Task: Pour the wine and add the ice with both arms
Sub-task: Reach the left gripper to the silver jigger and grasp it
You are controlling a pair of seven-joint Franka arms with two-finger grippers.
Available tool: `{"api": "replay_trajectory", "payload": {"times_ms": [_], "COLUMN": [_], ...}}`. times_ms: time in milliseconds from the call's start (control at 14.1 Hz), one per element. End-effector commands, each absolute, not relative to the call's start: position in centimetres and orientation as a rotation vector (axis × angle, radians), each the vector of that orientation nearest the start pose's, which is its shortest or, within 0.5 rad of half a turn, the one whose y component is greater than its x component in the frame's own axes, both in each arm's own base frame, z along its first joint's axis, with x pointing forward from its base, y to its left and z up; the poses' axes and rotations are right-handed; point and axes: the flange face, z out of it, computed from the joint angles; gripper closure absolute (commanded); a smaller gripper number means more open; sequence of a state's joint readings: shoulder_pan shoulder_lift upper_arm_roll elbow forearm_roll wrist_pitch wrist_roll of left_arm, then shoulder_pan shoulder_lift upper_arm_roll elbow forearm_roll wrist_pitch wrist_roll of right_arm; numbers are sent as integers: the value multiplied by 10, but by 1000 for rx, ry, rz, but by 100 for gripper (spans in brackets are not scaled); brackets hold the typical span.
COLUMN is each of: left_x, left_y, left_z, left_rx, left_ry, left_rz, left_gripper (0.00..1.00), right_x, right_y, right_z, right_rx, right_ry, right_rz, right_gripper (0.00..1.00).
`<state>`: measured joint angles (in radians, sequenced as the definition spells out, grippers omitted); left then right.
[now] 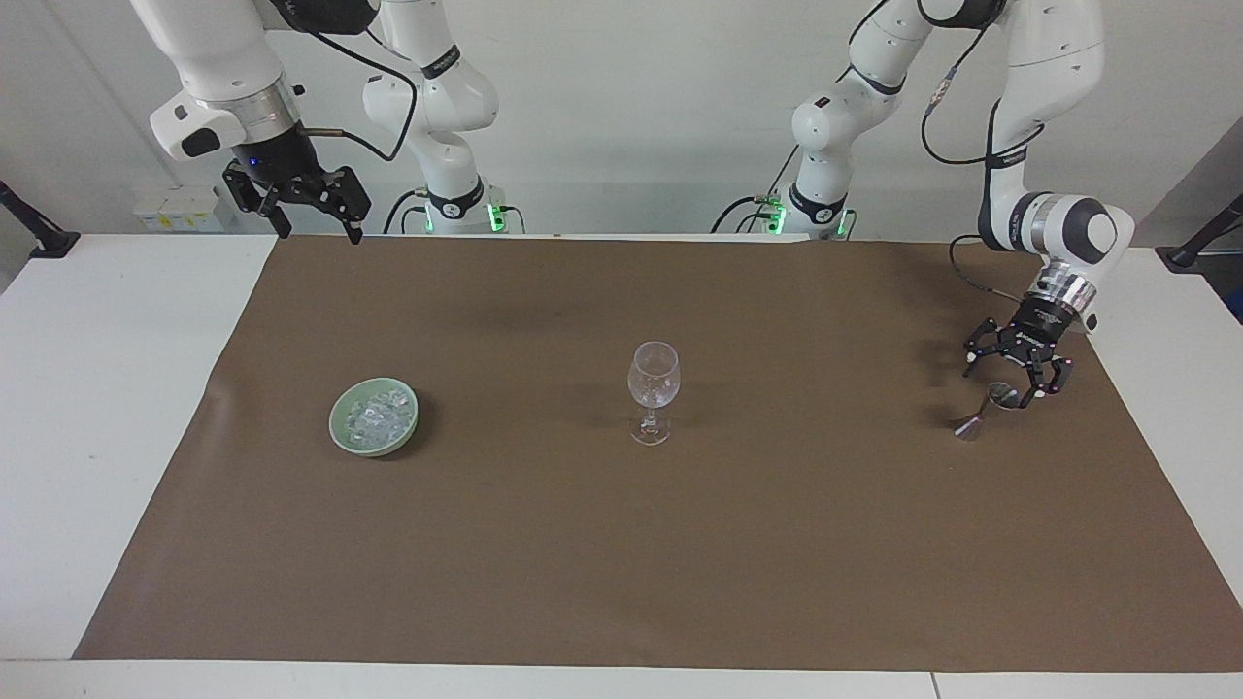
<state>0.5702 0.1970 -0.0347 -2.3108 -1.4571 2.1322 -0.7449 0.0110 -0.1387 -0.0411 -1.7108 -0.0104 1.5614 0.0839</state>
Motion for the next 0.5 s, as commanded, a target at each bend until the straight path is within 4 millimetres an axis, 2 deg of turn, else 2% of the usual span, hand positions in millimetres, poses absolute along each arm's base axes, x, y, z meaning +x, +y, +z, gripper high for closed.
{"api": "replay_trajectory", "payload": {"times_ms": [0,425], "left_x": [459,463], "left_y": [216,207], "left_z": [250,246], "left_rx": [738,705], "left_ry": [1922,1895], "left_rz": [-480,-477], "left_gripper": [0,0], "right_x": [500,500], "right_y": [-19,-19], "right_z": [633,633], "right_rx": [-3126,-3126], "right_ry": [141,141], "right_rz": [29,29], "right_gripper": [0,0]}}
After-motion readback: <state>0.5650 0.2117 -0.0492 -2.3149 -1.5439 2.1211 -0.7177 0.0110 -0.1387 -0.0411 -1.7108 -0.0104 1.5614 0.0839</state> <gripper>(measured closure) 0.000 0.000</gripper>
